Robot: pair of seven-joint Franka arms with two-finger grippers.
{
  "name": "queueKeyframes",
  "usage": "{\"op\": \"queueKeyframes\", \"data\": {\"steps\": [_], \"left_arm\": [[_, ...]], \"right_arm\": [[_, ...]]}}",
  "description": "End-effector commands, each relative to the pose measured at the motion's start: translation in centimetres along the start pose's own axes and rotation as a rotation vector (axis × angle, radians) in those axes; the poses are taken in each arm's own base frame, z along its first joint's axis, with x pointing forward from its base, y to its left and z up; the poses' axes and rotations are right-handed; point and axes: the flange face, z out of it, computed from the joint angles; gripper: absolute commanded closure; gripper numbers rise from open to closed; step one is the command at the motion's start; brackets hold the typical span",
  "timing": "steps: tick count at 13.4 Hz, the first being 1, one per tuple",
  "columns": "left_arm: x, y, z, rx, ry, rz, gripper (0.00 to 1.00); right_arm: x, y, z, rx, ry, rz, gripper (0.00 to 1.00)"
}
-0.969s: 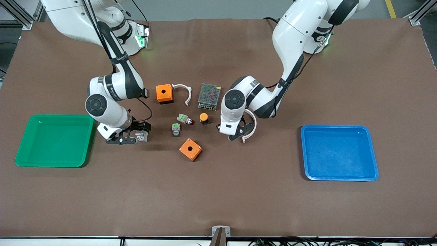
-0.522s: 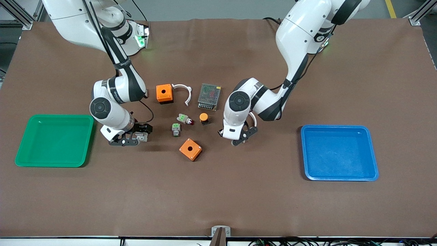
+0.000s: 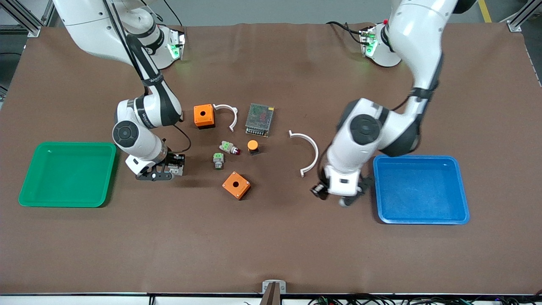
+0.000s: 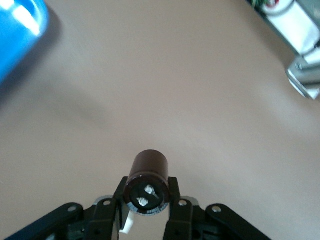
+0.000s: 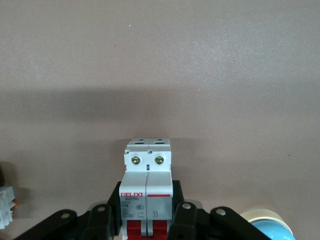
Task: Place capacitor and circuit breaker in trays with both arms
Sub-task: 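Carry the capacitor to the blue tray while the right gripper carries the breaker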
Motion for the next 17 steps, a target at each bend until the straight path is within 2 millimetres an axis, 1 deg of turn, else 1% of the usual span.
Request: {"op": "queueKeyframes", "data": {"steps": [1, 2, 3, 5, 6, 7, 8, 9, 10, 12, 13, 14, 15, 16, 17], "left_arm": [[4.5, -3.5, -0.8, 0.033, 0.007, 0.082, 0.99], [7.0, -5.3, -0.4, 0.043, 0.007, 0.113, 0.99], [9.3, -7.5, 0.0, 0.059, 0.002, 0.155, 0.99], [11.8, -11.0, 1.2, 0.091, -0.020, 0.224, 0.99], [12.9, -12.6, 1.3, 0.103, -0.026, 0.247, 0.99], [14.8, -14.9, 1.1, 0.117, -0.036, 0.275, 0.99], [16.2, -17.1, 0.9, 0.130, -0.049, 0.311, 0.99], [18.0, -19.9, 1.0, 0.140, -0.063, 0.345, 0.99], [19.1, -21.9, 1.4, 0.147, -0.077, 0.389, 0.99], [21.0, -25.6, 2.0, 0.157, -0.098, 0.418, 0.99], [21.4, -26.9, 2.5, 0.161, -0.111, 0.438, 0.99], [21.5, -27.9, 3.0, 0.164, -0.123, 0.448, 1.00], [21.9, -28.9, 3.4, 0.166, -0.131, 0.457, 1.00], [22.1, -30.1, 4.0, 0.167, -0.142, 0.472, 1.00], [21.9, -30.8, 4.8, 0.162, -0.133, 0.488, 1.00]], "right_arm": [[-0.1, -0.2, -0.1, 0.004, 0.010, 0.013, 0.80], [0.2, 0.4, -0.5, 0.005, 0.008, 0.024, 0.83], [0.6, 1.4, -1.4, 0.007, 0.015, 0.033, 0.83], [2.1, 4.6, -4.7, 0.013, 0.012, 0.075, 0.83], [2.9, 6.4, -6.4, 0.011, -0.018, 0.093, 0.83], [4.0, 10.3, -8.4, 0.016, -0.042, 0.090, 0.83], [4.5, 12.7, -9.5, 0.022, -0.053, 0.060, 0.83], [4.9, 15.9, -10.6, 0.028, -0.052, 0.048, 0.83], [5.1, 19.6, -11.3, 0.035, -0.052, 0.031, 0.83], [4.9, 26.3, -12.1, 0.035, -0.029, -0.019, 0.83], [4.6, 29.3, -12.6, 0.026, -0.016, -0.035, 0.83], [4.2, 31.8, -12.9, 0.021, -0.007, -0.034, 0.83], [3.9, 33.9, -12.6, 0.013, -0.007, -0.035, 0.83], [3.6, 35.7, -11.7, 0.010, -0.019, -0.037, 0.83], [3.2, 37.2, -10.8, 0.010, -0.022, -0.029, 0.83]]}}
